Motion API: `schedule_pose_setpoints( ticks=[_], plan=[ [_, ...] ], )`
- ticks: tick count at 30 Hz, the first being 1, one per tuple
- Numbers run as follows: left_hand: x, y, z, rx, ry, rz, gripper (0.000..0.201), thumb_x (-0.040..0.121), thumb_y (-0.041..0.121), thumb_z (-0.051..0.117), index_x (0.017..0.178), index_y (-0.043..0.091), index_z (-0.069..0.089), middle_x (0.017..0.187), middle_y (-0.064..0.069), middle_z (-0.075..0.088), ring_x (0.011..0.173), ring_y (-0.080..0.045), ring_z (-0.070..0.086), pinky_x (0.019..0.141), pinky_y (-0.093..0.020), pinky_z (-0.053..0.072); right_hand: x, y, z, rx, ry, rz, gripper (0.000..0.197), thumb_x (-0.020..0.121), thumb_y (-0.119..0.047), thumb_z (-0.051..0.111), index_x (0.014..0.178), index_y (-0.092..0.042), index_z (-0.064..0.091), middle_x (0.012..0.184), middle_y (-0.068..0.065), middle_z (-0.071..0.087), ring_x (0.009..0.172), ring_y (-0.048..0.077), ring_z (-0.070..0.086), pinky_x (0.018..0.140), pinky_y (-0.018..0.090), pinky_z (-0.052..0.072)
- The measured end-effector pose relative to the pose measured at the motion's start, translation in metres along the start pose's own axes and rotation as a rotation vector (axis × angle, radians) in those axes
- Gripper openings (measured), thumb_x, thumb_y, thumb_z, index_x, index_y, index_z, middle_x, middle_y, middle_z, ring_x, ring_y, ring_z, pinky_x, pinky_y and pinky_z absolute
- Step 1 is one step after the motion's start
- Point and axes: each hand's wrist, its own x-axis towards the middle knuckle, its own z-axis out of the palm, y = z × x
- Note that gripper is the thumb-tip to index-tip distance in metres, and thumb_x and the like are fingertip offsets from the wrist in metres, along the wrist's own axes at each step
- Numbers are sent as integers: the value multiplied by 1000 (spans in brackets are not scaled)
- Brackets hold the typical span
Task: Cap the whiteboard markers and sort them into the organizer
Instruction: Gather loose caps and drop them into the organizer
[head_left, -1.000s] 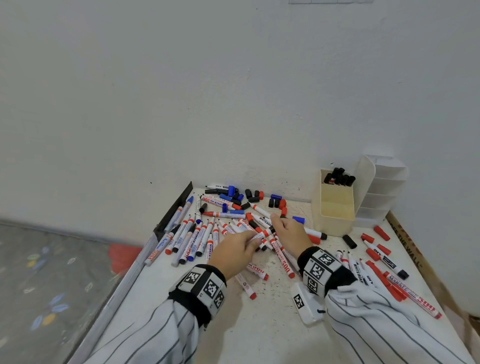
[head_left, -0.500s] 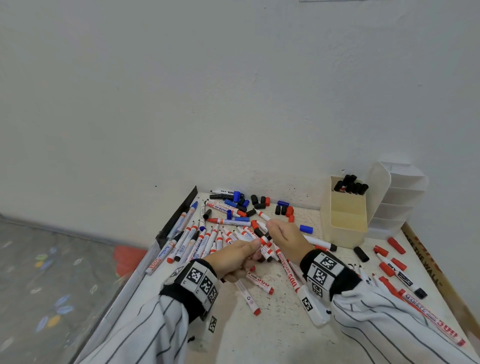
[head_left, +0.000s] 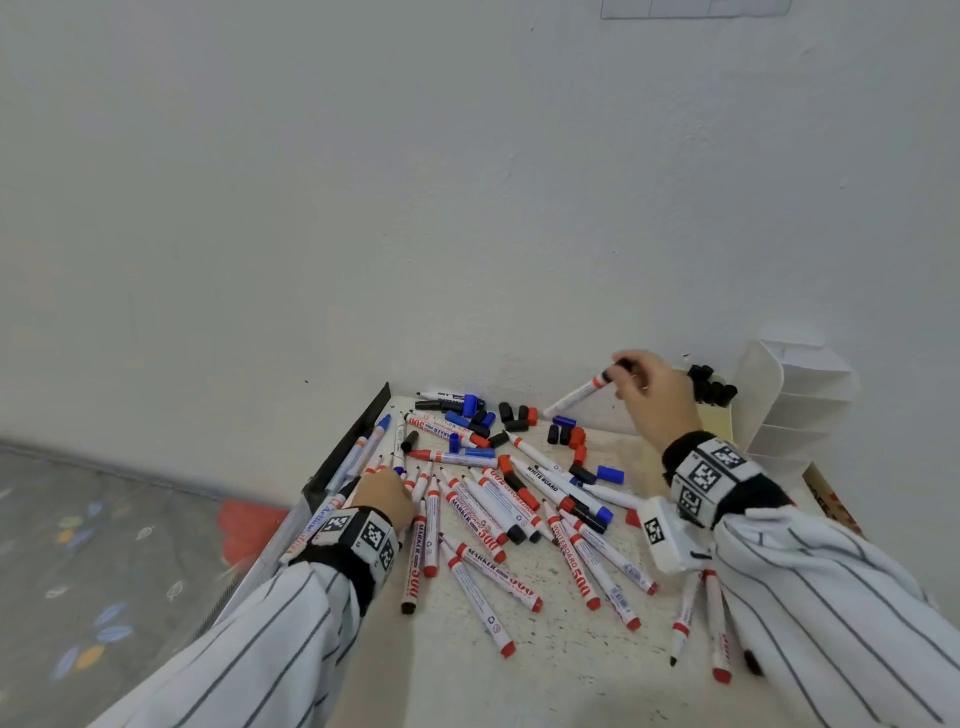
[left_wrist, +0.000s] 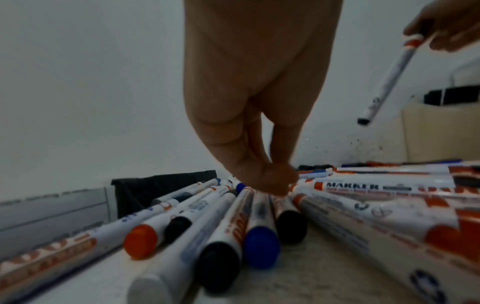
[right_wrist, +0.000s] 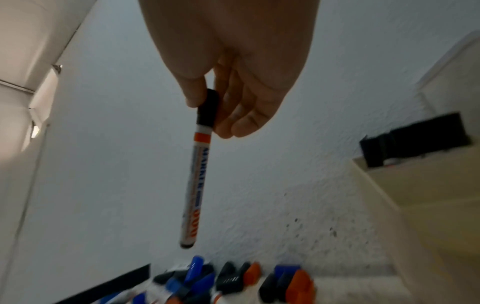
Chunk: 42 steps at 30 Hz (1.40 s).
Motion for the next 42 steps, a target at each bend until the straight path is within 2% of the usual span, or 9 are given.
schedule_pose_setpoints(
  ticks=[4,13,16,20,25,30,35,38,42],
  plan=[
    [5,6,3,116,-5,8,26,93,24,50,111,7,58,114,-8,61,105,-20,59,94,-29,48,28,17,-35,-46,189,72,24,91,-12,53,113,-3,60,102,14,65,81,19,56,76,30,50],
    [7,15,-1,256,43,40,31,97,31,40,114,9,52,122,-8,56,114,-20,53,97,-29,41,54,53,-80,-267,376,201,25,94,-8,45,111,4,58,108,26,62,101,36,56,88,34,42],
    [7,15,0,246,46,47,37,97,40,37,112,10,52,117,-7,58,107,-19,56,90,-27,43,57,54,-76,-258,310,213,27,94,-4,42,115,4,57,112,24,60,104,34,55,83,20,37],
    [9,16,2,226,52,39,37,97,41,38,111,10,52,114,-6,59,103,-18,57,85,-25,44,57,64,-63,-374,194,167,27,90,-10,52,114,-4,62,112,23,59,104,37,54,92,37,41],
    [10,16,1,220,25,32,34,97,38,40,112,10,52,114,-6,59,102,-18,58,83,-24,44,54,71,-49,-282,132,207,18,87,0,55,105,-2,58,99,20,63,81,27,56,68,25,42],
    [13,16,1,220,9,7,32,96,38,43,110,10,52,112,-6,59,101,-18,59,84,-26,47,58,80,-39,-486,20,236,28,91,-9,47,116,-8,60,114,17,63,105,35,56,92,39,45],
    [16,16,1,200,-10,-14,26,91,32,54,108,12,52,97,-2,57,84,-13,53,78,-22,45,57,84,-34,-754,-340,344,41,94,-23,40,135,-14,44,140,14,41,125,36,38,107,44,29],
    [15,16,1,167,-12,-28,28,91,34,53,110,12,52,105,-3,59,84,-13,51,80,-23,45,46,76,-29,-698,-254,358,45,92,-24,46,136,-14,40,144,13,30,128,36,28,106,44,27],
    [11,18,2,134,-22,-40,40,90,43,50,115,12,50,112,-4,58,95,-14,56,82,-25,43,26,58,-9,-603,-10,133,27,87,-13,54,113,-9,58,125,14,43,117,30,39,98,38,34]
  ],
)
